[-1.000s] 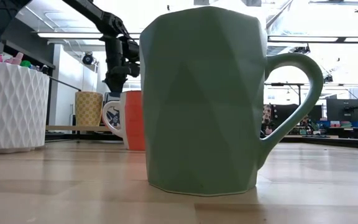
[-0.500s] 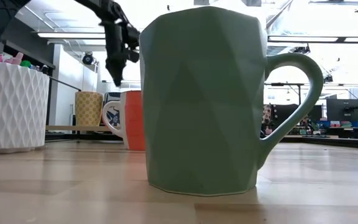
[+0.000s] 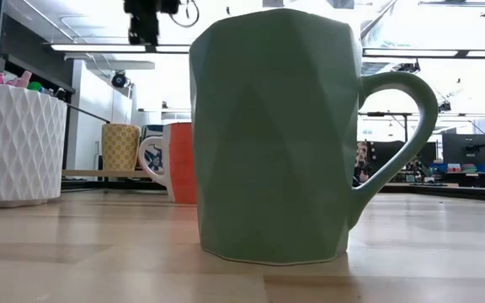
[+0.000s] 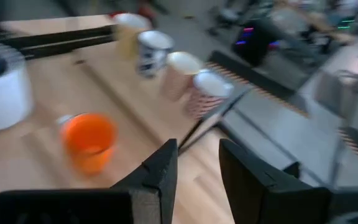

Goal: Place coffee mugs
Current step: Put the black mug on the shelf

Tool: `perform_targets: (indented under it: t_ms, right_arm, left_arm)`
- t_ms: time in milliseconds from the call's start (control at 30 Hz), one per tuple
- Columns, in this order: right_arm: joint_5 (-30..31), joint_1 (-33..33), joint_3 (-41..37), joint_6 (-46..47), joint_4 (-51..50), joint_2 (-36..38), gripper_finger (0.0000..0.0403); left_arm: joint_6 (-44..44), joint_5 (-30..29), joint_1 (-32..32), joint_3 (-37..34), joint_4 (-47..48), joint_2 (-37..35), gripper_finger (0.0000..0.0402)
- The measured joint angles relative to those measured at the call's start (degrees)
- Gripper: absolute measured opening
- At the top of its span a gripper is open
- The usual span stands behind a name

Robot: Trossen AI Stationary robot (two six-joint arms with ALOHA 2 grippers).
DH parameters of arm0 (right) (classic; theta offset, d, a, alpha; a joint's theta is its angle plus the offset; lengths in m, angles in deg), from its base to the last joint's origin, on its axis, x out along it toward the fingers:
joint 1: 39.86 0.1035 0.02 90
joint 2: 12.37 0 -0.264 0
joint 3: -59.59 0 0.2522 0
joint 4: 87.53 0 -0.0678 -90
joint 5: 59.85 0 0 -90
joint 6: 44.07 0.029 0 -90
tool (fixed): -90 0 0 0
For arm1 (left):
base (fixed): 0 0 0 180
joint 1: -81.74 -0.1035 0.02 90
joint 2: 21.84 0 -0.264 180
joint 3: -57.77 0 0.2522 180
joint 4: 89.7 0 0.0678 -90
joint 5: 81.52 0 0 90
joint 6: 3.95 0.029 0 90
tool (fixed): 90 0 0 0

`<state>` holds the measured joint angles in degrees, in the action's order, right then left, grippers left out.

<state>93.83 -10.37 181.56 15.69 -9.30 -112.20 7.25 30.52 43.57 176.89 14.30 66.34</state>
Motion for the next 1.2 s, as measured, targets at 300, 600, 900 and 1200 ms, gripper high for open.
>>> perform_targets:
  t_ms: [300,600,900,1200]
  right_arm:
    - [-1.46,-16.29,-5.28,-1.38,-0.14,-0.02,0.0103]
    - [-29.23,-30.73,-3.31,-38.4,12.42,0.02,0.0103]
    - [-47.69,-31.03,-3.52,-48.1,-2.5,6.55,0.0103]
    - [-50.74,-16.53,-21.86,-17.89,0.89,30.91,0.0103]
  left_arm:
    - [-18.73,-0.1,23.68,-16.93,-16.42,-17.64,0.0102]
    - [-33.07,-16.55,49.57,-32.74,-31.76,-25.34,0.0102]
    - [-55.9,-26.16,73.54,-41.47,-31.25,-31.51,0.0102]
    - [-76.11,-43.38,89.58,-50.68,-35.56,-34.15,0.0101]
